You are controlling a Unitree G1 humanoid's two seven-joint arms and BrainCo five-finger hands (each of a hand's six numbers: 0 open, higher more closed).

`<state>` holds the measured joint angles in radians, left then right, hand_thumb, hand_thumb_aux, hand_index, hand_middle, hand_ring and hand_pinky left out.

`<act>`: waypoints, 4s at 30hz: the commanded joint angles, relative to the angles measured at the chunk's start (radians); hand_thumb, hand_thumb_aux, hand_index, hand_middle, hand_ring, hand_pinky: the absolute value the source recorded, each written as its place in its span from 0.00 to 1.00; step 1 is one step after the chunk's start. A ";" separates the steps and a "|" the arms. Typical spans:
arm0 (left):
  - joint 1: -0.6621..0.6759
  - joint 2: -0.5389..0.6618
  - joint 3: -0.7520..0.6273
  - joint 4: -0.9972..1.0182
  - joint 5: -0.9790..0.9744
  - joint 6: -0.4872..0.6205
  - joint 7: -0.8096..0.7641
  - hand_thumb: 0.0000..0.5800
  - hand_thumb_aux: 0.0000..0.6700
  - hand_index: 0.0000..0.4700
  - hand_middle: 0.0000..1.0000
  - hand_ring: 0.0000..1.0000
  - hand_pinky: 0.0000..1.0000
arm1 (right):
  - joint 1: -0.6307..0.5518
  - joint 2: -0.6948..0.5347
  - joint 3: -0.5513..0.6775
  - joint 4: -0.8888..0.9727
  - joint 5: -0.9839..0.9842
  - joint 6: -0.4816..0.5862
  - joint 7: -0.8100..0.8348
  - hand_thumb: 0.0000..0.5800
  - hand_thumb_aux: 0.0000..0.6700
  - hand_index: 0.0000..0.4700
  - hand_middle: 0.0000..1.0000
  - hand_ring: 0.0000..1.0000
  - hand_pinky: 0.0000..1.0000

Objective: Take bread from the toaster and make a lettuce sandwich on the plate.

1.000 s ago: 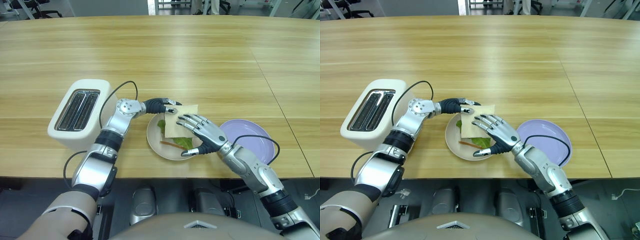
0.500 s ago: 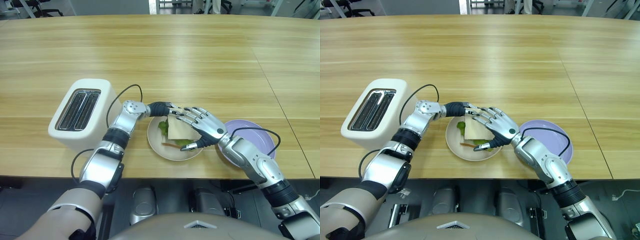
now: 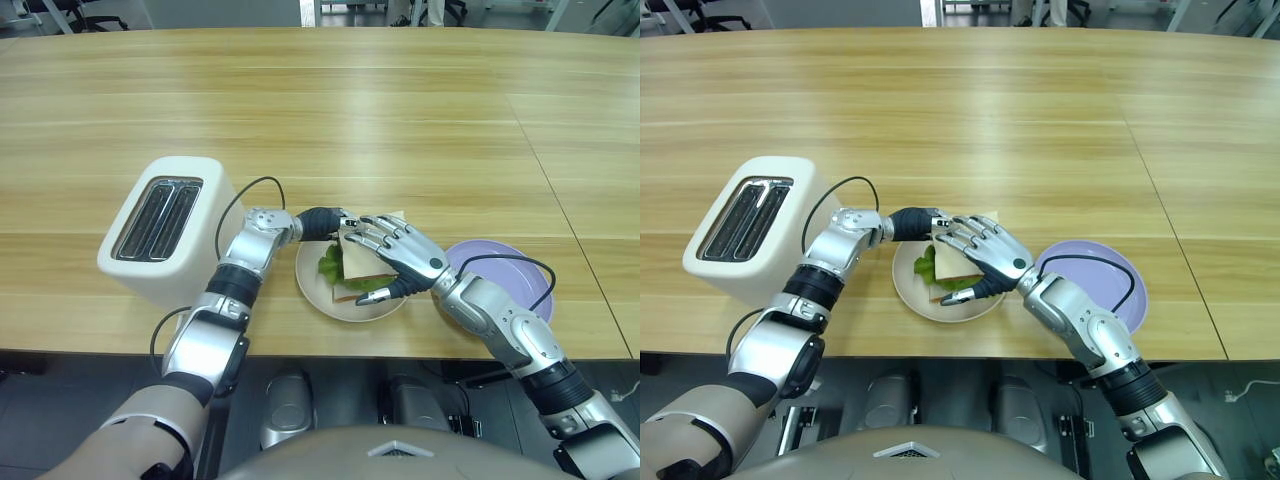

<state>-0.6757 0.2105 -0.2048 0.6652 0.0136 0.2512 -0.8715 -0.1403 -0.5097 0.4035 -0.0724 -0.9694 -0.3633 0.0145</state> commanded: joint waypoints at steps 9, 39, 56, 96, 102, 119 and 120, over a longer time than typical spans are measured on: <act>0.036 0.026 -0.018 -0.064 0.015 0.005 0.030 1.00 1.00 0.98 0.00 0.00 0.00 | 0.078 -0.015 0.042 0.032 0.011 -0.005 0.028 0.00 0.00 0.00 0.00 0.00 0.00; 0.096 0.086 -0.099 -0.178 0.164 -0.039 0.184 0.00 0.00 0.00 0.00 0.00 0.00 | 0.119 0.013 0.104 0.167 0.131 -0.073 0.035 0.00 0.00 0.00 0.00 0.00 0.00; 0.087 0.122 -0.051 -0.420 0.185 -0.013 0.302 0.00 0.00 0.00 0.00 0.00 0.00 | 0.122 0.002 0.102 0.168 0.132 -0.082 0.039 0.00 0.00 0.00 0.00 0.00 0.00; 1.036 0.003 0.152 -1.097 -0.100 -0.400 0.538 1.00 1.00 0.98 1.00 1.00 1.00 | 0.313 0.289 -0.202 -0.183 1.039 0.249 0.324 1.00 1.00 0.98 0.94 0.94 0.94; 1.103 0.043 0.096 -1.045 -0.094 -0.449 0.472 1.00 1.00 0.98 1.00 1.00 1.00 | 0.348 0.283 -0.184 -0.125 1.074 0.244 0.389 1.00 1.00 0.98 1.00 1.00 1.00; 1.217 0.201 0.022 -0.978 -0.224 -0.437 0.235 1.00 1.00 0.98 1.00 1.00 1.00 | 0.474 0.195 -0.089 -0.111 1.107 0.276 0.574 1.00 1.00 0.98 1.00 1.00 1.00; 1.222 0.209 0.015 -0.974 -0.226 -0.425 0.224 1.00 1.00 0.98 1.00 1.00 1.00 | 0.476 0.196 -0.085 -0.101 1.116 0.292 0.582 1.00 1.00 0.98 1.00 1.00 1.00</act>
<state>0.5325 0.4041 -0.1740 -0.3278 -0.2101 -0.2038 -0.6261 0.3268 -0.3080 0.3112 -0.1858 0.1253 -0.1081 0.5754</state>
